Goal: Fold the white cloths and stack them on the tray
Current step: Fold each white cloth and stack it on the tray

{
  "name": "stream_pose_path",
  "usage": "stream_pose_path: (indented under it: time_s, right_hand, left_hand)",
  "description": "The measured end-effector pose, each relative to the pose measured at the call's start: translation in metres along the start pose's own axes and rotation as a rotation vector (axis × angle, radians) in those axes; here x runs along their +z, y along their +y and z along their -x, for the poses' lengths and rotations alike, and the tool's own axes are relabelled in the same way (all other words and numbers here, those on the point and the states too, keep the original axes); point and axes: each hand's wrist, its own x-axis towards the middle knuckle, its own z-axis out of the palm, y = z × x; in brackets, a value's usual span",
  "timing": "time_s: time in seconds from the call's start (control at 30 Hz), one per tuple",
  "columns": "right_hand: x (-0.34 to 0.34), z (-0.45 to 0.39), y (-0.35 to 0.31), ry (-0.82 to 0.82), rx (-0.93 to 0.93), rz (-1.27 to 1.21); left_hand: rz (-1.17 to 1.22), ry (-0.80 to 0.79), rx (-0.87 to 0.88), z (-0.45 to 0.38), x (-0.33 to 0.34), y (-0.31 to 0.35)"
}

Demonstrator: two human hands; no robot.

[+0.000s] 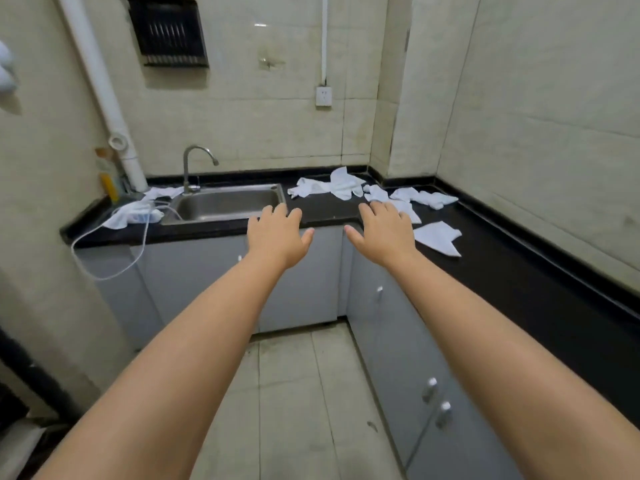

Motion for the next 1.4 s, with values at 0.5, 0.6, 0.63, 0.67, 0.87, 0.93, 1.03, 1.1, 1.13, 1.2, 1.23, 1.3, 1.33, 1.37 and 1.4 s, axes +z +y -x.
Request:
stream_pose_path:
  time_s: [0.5,0.6,0.63,0.67,0.87,0.93,1.03,1.1,1.13,1.2,1.23,1.3,1.33,1.37,1.4]
  right_hand:
    - [0.161,-0.267,0.122,-0.104,0.365,0.023]
    - [0.195,-0.291,0.172,-0.137,0.447,0.025]
    - [0.204,-0.299,0.19,-0.14,0.473,0.03]
    - [0.213,-0.306,0.211,-0.138,0.504,0.036]
    - [0.255,-0.337,0.325,-0.172,0.702,0.042]
    - [0.269,-0.34,0.349,-0.198,0.779,0.033]
    - [0.287,-0.332,0.371,-0.22,0.885,0.025]
    - [0.3,-0.319,0.38,-0.248,0.947,0.027]
    - [0.306,-0.311,0.382,-0.265,0.981,0.023]
    - [0.318,-0.293,0.381,-0.259,1.056,-0.008]
    - [0.324,-0.284,0.377,-0.236,1.07,-0.015]
    - [0.337,-0.267,0.367,-0.182,1.111,-0.02]
    - [0.343,-0.259,0.36,-0.197,1.148,-0.038]
    - [0.35,-0.252,0.353,-0.204,1.18,-0.047]
    - [0.355,-0.247,0.346,-0.217,1.224,-0.063]
  left_hand:
    - [0.077,-0.217,0.185,-0.353,0.144,0.05]
    - [0.076,-0.262,0.26,-0.402,0.178,0.089]
    - [0.078,-0.271,0.291,-0.419,0.189,0.103]
    - [0.078,-0.273,0.326,-0.438,0.202,0.119]
    - [0.057,-0.345,0.561,-0.532,0.265,0.221]
    - [0.04,-0.377,0.657,-0.551,0.284,0.252]
    - [0.029,-0.413,0.792,-0.564,0.314,0.292]
    - [0.028,-0.436,0.867,-0.565,0.334,0.315]
    - [0.027,-0.451,0.899,-0.563,0.343,0.325]
    - [0.005,-0.489,0.981,-0.557,0.362,0.342]
    - [-0.017,-0.502,1.042,-0.553,0.371,0.348]
    - [-0.029,-0.514,1.176,-0.546,0.387,0.355]
    - [-0.023,-0.529,1.241,-0.543,0.395,0.355]
    - [-0.02,-0.552,1.304,-0.54,0.402,0.354]
    - [-0.017,-0.567,1.364,-0.538,0.409,0.352]
